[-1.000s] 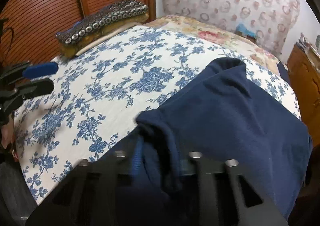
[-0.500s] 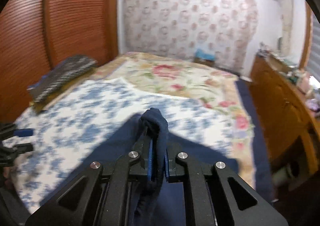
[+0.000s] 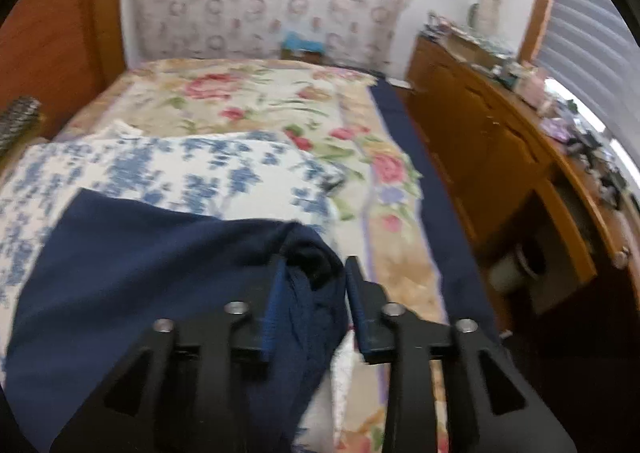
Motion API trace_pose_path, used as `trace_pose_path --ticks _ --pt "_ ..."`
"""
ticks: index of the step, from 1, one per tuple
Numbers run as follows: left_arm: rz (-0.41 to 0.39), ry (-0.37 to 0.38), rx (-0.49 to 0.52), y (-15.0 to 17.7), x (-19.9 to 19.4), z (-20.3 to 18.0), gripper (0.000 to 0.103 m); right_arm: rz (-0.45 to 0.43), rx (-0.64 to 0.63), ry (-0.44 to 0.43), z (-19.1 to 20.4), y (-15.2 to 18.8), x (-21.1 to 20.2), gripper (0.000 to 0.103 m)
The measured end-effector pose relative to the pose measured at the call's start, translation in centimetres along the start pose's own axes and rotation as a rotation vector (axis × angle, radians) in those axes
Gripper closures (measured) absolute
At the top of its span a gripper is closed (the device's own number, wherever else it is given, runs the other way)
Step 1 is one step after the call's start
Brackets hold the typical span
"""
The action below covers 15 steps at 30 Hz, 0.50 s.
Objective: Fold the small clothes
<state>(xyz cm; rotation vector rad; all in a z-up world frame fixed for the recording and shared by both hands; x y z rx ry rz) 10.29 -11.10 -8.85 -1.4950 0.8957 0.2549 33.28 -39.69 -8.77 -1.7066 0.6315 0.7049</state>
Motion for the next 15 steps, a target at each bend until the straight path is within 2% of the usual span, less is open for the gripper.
trace_pose_path --ticks 6,15 --pt "0.005 0.029 0.015 -0.2 0.3 -1.4 0.064 -0.037 -0.005 -0.072 0.0 1.8 -3.7 0.067" --pt "0.047 0.082 0.062 0.2 1.3 -4.2 0.064 -0.043 -0.047 -0.204 3.5 9.3 -9.6 0.067"
Point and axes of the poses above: each gripper's, at about its wrist camera, not at the fingertips, and x roughly the way its jaws point, z to its left, y to its underside, the point moved 7 cm from there along x, roughly the way its jaws point, and after that the axes turned 3 degrees about -x, right-handed, at the moved point
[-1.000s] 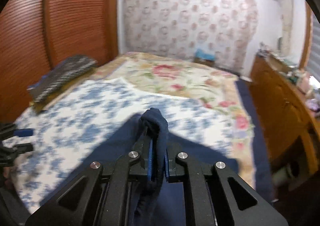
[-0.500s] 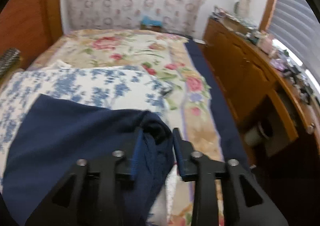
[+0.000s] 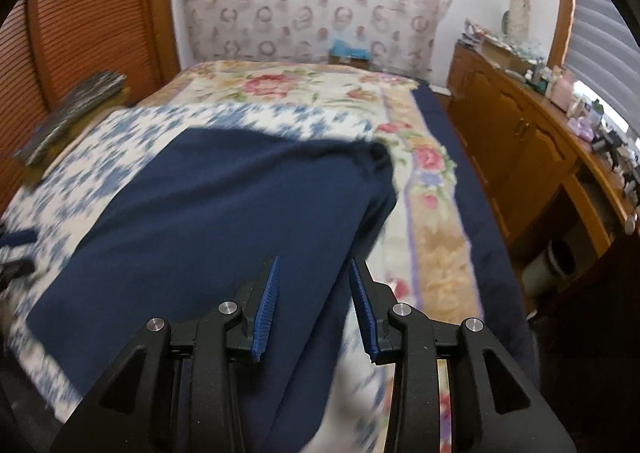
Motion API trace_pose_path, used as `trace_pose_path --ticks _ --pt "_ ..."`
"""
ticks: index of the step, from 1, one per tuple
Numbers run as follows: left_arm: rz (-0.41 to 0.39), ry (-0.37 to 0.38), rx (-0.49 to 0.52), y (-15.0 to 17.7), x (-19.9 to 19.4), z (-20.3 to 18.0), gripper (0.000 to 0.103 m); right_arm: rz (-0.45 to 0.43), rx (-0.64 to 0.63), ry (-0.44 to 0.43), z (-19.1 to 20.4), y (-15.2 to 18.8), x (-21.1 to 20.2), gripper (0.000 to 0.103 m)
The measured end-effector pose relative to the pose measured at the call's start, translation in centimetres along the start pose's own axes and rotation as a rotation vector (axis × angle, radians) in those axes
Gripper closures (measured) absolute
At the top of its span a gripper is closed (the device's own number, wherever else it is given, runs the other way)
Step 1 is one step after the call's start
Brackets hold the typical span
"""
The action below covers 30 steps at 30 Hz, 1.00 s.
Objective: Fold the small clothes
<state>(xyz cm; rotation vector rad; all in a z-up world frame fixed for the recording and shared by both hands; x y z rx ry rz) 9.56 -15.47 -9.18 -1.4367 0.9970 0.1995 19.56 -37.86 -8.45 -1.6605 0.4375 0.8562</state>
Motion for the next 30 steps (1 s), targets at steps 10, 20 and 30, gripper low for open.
trace_pose_path --ticks 10,20,30 --pt "0.036 0.023 0.027 0.9 0.5 -1.8 0.064 0.054 0.046 -0.024 1.6 6.9 -1.4 0.067" --pt "0.104 0.067 0.024 2.6 0.9 -2.6 0.064 0.034 0.086 -0.032 1.2 7.4 -1.3 0.065" --pt "0.162 0.105 0.011 4.4 0.7 -3.1 0.064 -0.042 0.048 -0.028 2.8 6.2 -4.1 0.052"
Point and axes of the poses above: each gripper's, at about its wrist camera, not at the fingertips, and x roughly the way its jaws point, z to its left, y to its underside, the point moved 7 cm from there along x, roughly the way its jaws point, and after that the axes turned 3 degrees about -x, right-handed, at the moved point
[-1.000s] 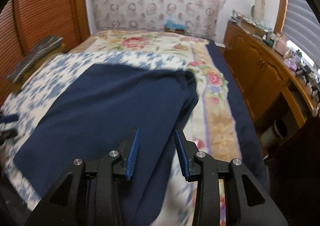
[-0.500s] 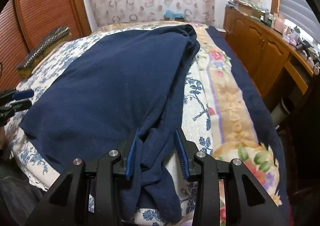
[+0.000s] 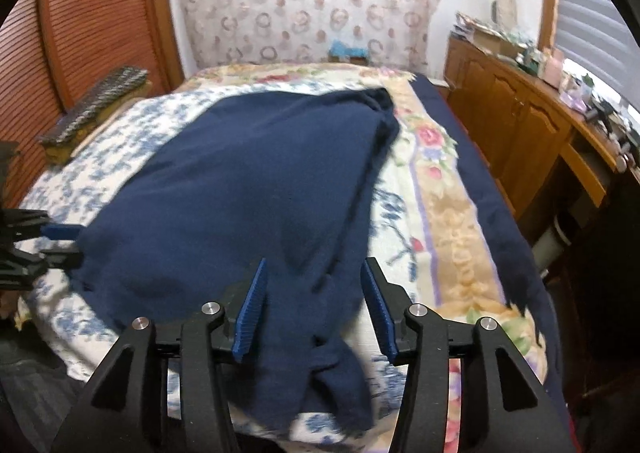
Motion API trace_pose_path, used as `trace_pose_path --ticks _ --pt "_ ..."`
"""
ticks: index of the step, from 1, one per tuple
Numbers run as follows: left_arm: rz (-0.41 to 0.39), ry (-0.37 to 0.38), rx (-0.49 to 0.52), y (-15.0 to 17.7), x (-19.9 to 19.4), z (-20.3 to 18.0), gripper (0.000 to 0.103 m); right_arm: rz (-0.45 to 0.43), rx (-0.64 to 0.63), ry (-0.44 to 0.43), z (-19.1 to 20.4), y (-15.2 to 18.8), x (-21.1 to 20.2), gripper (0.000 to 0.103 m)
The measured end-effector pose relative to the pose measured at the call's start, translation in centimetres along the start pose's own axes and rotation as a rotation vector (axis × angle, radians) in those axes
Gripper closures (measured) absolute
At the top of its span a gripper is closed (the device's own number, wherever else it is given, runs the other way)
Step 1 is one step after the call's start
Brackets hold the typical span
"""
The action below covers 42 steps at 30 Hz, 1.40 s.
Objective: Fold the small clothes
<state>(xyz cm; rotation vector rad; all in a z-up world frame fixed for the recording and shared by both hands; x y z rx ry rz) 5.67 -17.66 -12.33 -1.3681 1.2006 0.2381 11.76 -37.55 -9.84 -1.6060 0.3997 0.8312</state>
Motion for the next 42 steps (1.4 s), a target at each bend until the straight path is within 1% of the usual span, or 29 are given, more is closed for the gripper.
trace_pose_path --ticks 3,4,5,6,7,8,10,13,15,18,23,25,28,29,31,32,33,34,38,42 --pt "0.005 0.025 0.005 0.3 -0.2 -0.4 0.065 -0.007 -0.039 -0.038 1.8 -0.1 -0.4 0.045" --pt "0.009 0.039 0.007 0.4 -0.2 -0.5 0.077 -0.006 -0.054 -0.052 2.5 0.1 -0.4 0.043" --pt "0.018 0.063 0.006 0.5 -0.1 -0.7 0.081 -0.004 -0.064 -0.064 3.1 0.2 -0.4 0.043" --pt "0.024 0.076 0.008 0.5 -0.1 -0.9 0.091 0.001 -0.074 -0.077 3.7 0.4 -0.4 0.042" --pt "0.025 0.077 0.009 0.4 -0.1 -1.0 0.096 0.008 -0.084 -0.09 4.2 0.6 -0.3 0.042" --pt "0.022 0.077 0.014 0.3 -0.2 -1.0 0.099 0.015 -0.098 -0.094 4.6 1.0 -0.1 0.042" --pt "0.011 0.073 0.024 0.0 -0.5 -1.1 0.1 0.024 -0.119 -0.029 4.2 1.2 0.0 0.042" --pt "0.006 0.057 0.038 -0.3 -0.8 -1.2 0.1 0.02 -0.045 0.012 1.6 1.7 -0.3 0.041" --pt "0.01 0.049 0.044 -0.2 -0.6 -1.3 0.1 0.039 -0.018 0.054 -0.1 2.2 -0.3 0.041" --pt "0.007 0.047 0.043 -0.3 -0.4 -1.3 0.1 0.085 0.001 0.039 -1.1 3.2 0.1 0.041" --pt "0.009 0.04 0.044 -0.3 -0.3 -1.5 0.1 0.137 0.02 -0.005 -1.0 4.1 1.1 0.041" --pt "0.014 0.039 0.04 -0.2 -0.1 -1.3 0.1 0.141 0.047 -0.03 -1.1 4.4 1.1 0.041" --pt "0.018 0.043 0.032 -0.2 0.2 -1.2 0.1 0.15 0.038 -0.055 -0.5 4.8 0.6 0.042" --pt "0.016 0.045 0.032 -0.2 0.2 -1.2 0.1 0.153 0.033 -0.065 -0.4 4.9 0.5 0.044" --pt "0.009 0.051 0.037 -0.2 0.0 -1.3 0.1 0.158 0.011 -0.095 0.3 4.9 0.3 0.066" --pt "0.004 0.054 0.04 -0.3 -0.1 -1.4 0.1 0.16 0.008 -0.106 0.4 4.8 0.3 0.07" --pt "-0.007 0.057 0.043 -0.5 -0.4 -1.5 0.101 0.157 0.003 -0.122 0.7 4.8 0.3 0.084" --pt "-0.02 0.06 0.044 -0.8 -0.7 -1.6 0.101 0.153 0.004 -0.144 0.9 4.7 0.3 0.089" --pt "-0.108 0.077 0.028 -3.2 -3.0 -1.6 0.101 0.081 0.014 -0.177 1.2 3.5 -0.8 0.092" --pt "-0.189 0.059 0.027 -7.0 -4.6 -1.0 0.101 -0.017 0.055 -0.215 0.2 0.4 -2.4 0.093"
Point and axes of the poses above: each gripper's, at about its wrist camera, not at the fingertips, and x roughly the way its jaws point, z to its left, y to its underside, the point moved 7 cm from there along x, roughly the way its jaws point, and after that the axes turned 3 degrees about -x, right-handed, at the moved point
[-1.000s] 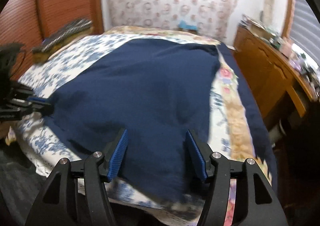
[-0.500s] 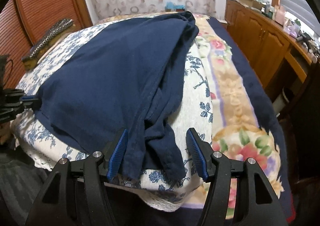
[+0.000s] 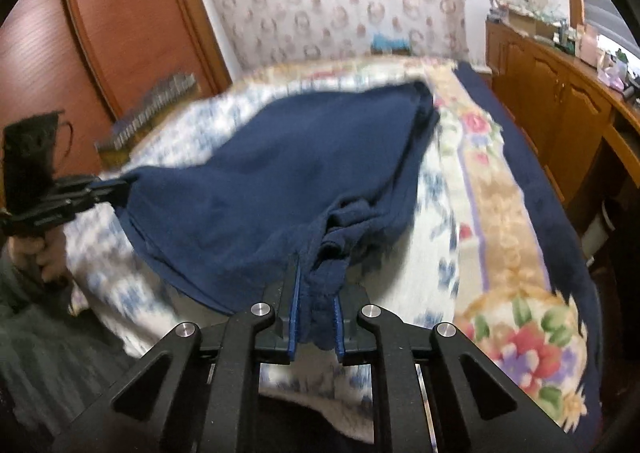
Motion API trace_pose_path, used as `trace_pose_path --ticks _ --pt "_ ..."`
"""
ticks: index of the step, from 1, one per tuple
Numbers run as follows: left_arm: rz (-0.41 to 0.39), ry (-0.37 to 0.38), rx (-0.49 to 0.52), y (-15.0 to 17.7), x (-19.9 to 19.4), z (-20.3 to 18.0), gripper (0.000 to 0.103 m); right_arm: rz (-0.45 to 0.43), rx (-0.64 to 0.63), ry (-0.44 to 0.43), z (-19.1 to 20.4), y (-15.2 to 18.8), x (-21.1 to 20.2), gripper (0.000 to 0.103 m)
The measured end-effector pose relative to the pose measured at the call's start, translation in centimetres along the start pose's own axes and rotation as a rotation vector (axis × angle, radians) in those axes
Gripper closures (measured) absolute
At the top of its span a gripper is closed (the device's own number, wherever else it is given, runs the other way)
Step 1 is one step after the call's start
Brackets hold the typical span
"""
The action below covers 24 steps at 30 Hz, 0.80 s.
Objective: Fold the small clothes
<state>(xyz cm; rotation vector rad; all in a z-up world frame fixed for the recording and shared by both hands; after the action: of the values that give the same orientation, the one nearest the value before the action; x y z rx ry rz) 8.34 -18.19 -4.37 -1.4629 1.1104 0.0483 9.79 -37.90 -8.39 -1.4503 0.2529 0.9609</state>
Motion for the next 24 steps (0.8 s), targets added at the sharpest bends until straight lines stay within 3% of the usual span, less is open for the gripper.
trace_pose_path --ticks 7,14,24 --pt "-0.066 -0.058 -0.022 -7.4 2.2 3.6 0.101 -0.147 0.024 -0.006 -2.3 -7.5 -0.3 0.093" --pt "-0.032 -0.117 -0.049 -11.6 7.5 8.1 0.101 -0.147 0.059 0.035 -5.9 -13.8 4.6 0.093" --pt "0.012 -0.148 -0.039 -12.7 11.2 10.0 0.101 -0.117 0.048 0.058 -8.1 -15.4 7.9 0.092"
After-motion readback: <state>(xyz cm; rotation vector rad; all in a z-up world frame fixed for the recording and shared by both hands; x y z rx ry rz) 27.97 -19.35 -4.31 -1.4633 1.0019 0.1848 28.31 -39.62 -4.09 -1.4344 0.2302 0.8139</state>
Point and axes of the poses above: each gripper's, at about its wrist camera, not at the fingertips, and x roughly the way its jaws point, z to its left, y to its underside, the point moved 7 cm from there along x, roughly the way its jaws point, and after that the axes turned 3 degrees about -x, right-handed, at the moved point
